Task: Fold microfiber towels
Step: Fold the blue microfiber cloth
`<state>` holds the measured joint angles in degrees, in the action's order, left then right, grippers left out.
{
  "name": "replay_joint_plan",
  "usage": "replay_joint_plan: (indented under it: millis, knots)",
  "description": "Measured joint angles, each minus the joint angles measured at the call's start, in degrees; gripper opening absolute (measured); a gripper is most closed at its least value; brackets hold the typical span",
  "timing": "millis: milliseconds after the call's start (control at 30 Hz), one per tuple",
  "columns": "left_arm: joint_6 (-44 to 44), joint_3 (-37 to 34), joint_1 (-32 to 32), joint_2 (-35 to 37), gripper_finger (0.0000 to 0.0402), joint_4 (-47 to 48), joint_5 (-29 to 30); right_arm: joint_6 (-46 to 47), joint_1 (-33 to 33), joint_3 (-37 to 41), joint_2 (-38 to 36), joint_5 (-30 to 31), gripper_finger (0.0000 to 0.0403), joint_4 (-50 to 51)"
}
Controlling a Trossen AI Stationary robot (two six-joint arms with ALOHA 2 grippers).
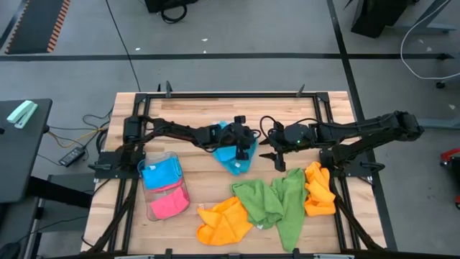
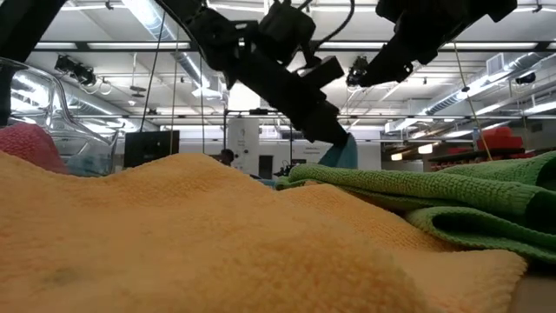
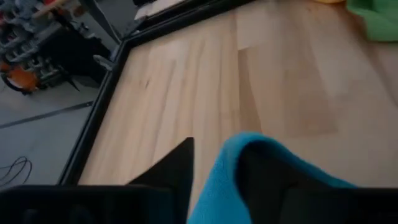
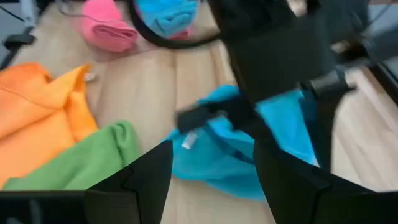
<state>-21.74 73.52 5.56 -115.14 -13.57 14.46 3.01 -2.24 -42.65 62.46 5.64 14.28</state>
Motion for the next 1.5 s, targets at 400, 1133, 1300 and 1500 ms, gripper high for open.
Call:
replay_joint_plan:
  millis: [400,1133,1300,1500]
  knots:
    - [1.7,0.2,-2.1,7.9,0.0201,35.4,-0.7,-1.1,0.0,0.0,0.0,1.9,0.0233,-0.8]
    - [6.9,0.0,-5.2,5.0,0.0148,47.2,-8.8,-1.1,-0.2,0.9,0.0,1.9,0.0232,-2.8]
    - [5.4,0.0,-5.4,4.0,0.0121,46.5,-3.8,-1.1,-0.2,0.9,0.0,1.9,0.0232,-2.7]
    - [1.5,0.0,-5.8,4.0,0.0017,45.9,1.0,-1.1,-0.2,0.9,0.0,1.9,0.0232,-3.0]
